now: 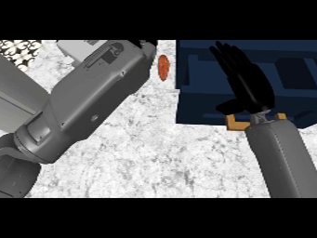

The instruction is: Pick up the can, place it into the drawer and close the drawer

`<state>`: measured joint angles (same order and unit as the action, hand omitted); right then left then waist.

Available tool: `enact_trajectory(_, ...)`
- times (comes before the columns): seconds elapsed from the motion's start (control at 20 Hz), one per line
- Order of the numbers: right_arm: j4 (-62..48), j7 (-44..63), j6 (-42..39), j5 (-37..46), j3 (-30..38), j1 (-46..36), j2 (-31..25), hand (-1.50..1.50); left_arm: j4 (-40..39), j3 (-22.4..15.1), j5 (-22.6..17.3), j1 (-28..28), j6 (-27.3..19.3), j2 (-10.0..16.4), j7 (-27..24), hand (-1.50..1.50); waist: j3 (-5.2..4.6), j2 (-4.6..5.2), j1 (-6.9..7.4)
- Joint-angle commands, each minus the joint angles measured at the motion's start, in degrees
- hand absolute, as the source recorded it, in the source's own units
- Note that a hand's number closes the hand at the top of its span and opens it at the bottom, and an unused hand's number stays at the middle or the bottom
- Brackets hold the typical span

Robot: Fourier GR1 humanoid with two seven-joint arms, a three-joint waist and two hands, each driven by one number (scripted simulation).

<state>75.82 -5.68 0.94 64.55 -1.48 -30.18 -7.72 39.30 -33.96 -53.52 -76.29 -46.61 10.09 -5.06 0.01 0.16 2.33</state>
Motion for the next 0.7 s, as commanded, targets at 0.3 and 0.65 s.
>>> enact_trajectory(0.3, -24.95, -1.08, 14.93, 6.64, 2.91, -9.51, 0.36, -1.5, 9.86, 0.72, 3.31, 6.86, 0.44, 8.24, 4.7, -1.5, 0.02, 0.02, -0.31)
enact_trajectory(0.65, -38.97, -2.37, 25.25, 8.28, 6.27, -16.53, 0.46, -1.5, 13.73, 1.29, 4.52, 8.34, -0.67, 10.12, 6.68, -1.5, 0.07, 0.54, 0.47)
